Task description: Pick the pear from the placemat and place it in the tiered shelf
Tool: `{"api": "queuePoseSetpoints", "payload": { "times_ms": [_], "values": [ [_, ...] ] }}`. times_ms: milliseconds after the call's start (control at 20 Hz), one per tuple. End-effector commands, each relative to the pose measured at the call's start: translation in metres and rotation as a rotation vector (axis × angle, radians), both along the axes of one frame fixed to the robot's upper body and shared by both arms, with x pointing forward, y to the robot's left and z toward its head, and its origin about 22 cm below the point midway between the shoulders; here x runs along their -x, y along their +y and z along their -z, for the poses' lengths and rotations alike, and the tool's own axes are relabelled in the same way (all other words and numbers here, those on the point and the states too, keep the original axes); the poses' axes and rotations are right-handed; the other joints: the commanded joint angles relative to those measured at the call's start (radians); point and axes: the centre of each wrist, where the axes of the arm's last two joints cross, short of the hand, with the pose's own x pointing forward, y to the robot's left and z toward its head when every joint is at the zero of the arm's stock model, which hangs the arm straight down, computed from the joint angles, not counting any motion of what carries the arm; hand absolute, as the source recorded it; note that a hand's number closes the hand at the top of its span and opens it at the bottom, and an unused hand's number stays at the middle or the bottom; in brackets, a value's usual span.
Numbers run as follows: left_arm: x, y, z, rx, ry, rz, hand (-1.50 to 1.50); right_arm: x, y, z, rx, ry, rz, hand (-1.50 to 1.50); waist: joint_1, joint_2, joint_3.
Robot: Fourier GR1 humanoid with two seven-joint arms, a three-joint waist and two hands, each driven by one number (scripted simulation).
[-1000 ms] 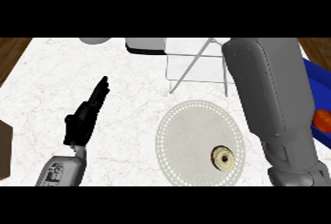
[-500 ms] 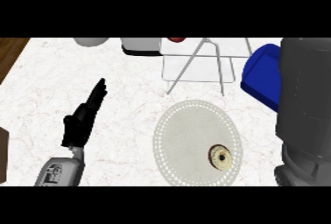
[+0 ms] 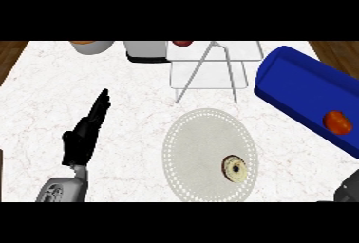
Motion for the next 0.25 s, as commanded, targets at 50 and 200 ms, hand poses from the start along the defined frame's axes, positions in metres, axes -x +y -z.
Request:
{"api": "queuePoseSetpoints", "payload": {
  "times_ms": [50, 200],
  "values": [
    [0.01, 0.0, 0.007, -0.015, 0.018, -0.013, 0.0, 0.059, -0.037, 0.01, 0.014, 0.166, -0.023, -1.5, -0.02, -0.005, 0.001],
    [0.001, 0.004, -0.001, -0.01, -0.002, -0.005, 0.0, 0.1, -0.044, 0.015, -0.014, 0.151, -0.048, -1.5, -0.013, -0.001, 0.0]
  ]
}}
